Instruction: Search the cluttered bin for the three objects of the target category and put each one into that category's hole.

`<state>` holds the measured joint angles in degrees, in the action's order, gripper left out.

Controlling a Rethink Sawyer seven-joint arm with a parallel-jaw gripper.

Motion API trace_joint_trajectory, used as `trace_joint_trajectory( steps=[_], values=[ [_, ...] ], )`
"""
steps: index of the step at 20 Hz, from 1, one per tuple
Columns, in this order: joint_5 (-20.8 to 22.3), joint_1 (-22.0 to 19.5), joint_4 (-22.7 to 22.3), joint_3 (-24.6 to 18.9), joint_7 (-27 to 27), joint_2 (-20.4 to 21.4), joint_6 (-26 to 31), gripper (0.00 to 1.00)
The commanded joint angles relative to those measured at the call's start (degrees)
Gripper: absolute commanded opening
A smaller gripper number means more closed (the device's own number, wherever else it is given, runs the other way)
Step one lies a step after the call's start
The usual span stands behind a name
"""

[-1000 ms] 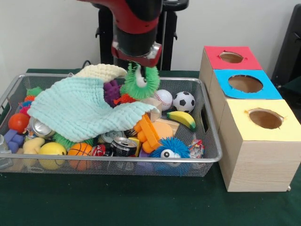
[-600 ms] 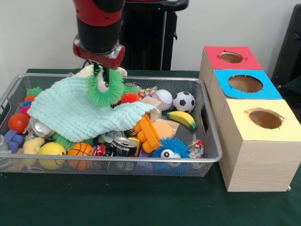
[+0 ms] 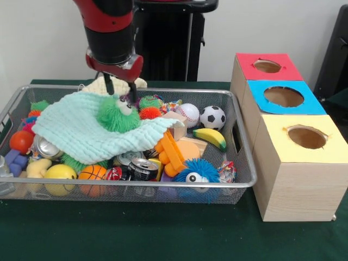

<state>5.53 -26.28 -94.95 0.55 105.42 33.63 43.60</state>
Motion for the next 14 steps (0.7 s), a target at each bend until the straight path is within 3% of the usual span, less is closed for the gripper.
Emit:
trace_joint_trajectory(
  steps=[1,9,14],
  values=[
    [-5.77,1.48,-6.08,-7.86,5.31,-0.05,3.00,1.00],
    [-4.81,6.25,-1.95,-2.95,11.31,-3.49,-8.52,1.00],
    [-3.20,7.30,-0.28,-0.38,11.03,-5.24,-11.49,1.00]
  ],
)
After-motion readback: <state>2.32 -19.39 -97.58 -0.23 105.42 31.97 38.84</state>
